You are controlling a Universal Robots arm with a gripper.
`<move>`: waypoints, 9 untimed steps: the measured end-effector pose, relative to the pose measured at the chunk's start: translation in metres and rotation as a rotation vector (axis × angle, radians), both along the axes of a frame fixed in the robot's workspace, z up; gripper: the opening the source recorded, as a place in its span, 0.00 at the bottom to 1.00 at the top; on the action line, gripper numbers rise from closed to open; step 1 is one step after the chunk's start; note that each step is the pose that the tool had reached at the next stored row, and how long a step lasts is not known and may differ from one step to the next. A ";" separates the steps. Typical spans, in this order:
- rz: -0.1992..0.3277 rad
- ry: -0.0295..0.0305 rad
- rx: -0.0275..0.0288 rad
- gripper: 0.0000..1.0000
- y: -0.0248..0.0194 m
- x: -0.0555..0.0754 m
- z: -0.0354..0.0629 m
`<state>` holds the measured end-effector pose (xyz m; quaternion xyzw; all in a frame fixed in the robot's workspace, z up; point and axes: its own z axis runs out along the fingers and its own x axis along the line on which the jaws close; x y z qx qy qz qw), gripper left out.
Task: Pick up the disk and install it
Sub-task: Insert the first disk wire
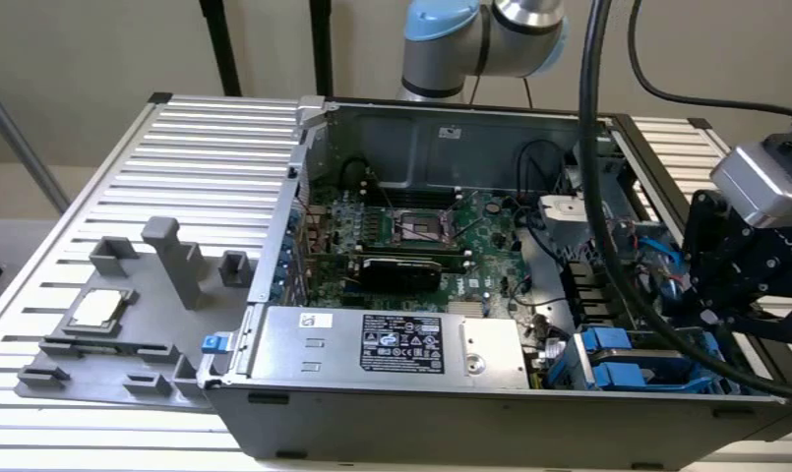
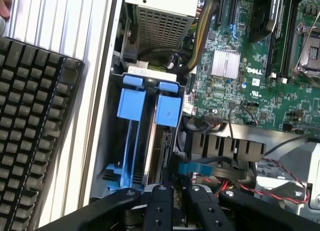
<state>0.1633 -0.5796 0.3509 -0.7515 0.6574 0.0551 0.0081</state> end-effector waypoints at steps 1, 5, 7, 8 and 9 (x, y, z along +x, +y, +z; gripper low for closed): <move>0.000 -0.0038 0.0000 0.00 -0.0001 -0.004 0.0000; 0.000 -0.0363 0.0001 0.00 -0.0002 -0.016 0.0000; -0.001 -0.0564 -0.0001 0.00 -0.0002 -0.018 -0.0001; -0.002 -0.0655 -0.0001 0.00 -0.0002 -0.018 -0.0002; -0.005 -0.0736 -0.0003 0.00 -0.0002 -0.019 -0.0005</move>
